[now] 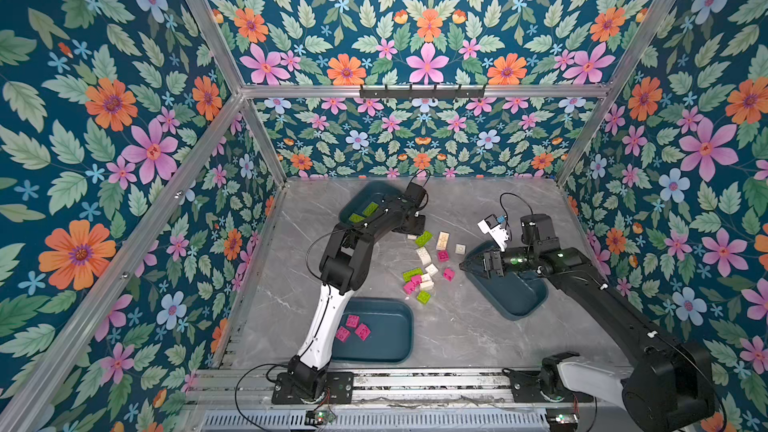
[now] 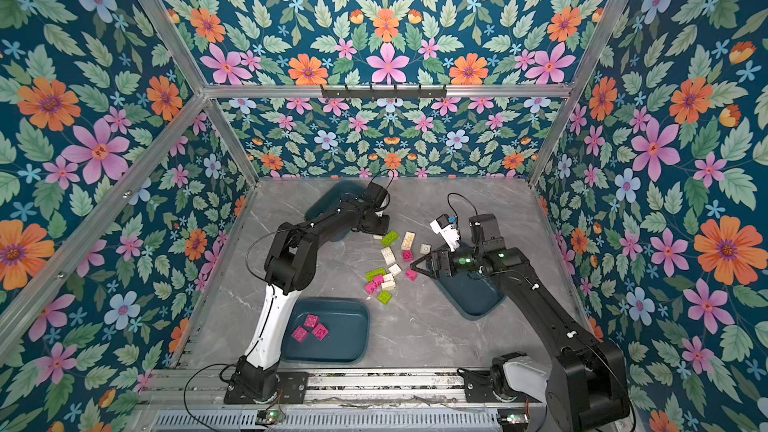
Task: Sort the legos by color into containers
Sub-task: 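Move the left gripper back to the pile and grasp a white brick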
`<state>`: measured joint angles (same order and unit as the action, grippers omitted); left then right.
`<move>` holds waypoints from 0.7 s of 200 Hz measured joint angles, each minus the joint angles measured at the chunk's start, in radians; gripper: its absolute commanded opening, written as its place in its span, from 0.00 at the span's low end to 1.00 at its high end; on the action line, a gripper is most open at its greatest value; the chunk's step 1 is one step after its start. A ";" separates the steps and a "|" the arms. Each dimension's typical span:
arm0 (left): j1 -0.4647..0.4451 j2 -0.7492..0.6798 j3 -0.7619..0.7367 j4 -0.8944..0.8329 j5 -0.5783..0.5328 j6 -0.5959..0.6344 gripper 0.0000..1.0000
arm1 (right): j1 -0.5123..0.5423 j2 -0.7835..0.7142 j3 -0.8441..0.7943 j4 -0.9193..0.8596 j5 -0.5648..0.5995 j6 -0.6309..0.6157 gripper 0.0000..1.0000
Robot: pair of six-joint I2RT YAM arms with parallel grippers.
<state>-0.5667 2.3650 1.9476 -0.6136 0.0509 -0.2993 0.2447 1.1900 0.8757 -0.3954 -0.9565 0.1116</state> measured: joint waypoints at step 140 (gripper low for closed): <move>-0.148 -0.268 -0.163 0.112 0.246 -0.115 0.26 | -0.180 -0.043 0.051 -0.097 0.018 -0.053 0.99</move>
<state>-0.7151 2.0972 1.7851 -0.5014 0.2970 -0.4145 0.0647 1.1469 0.9264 -0.4923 -0.9382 0.0589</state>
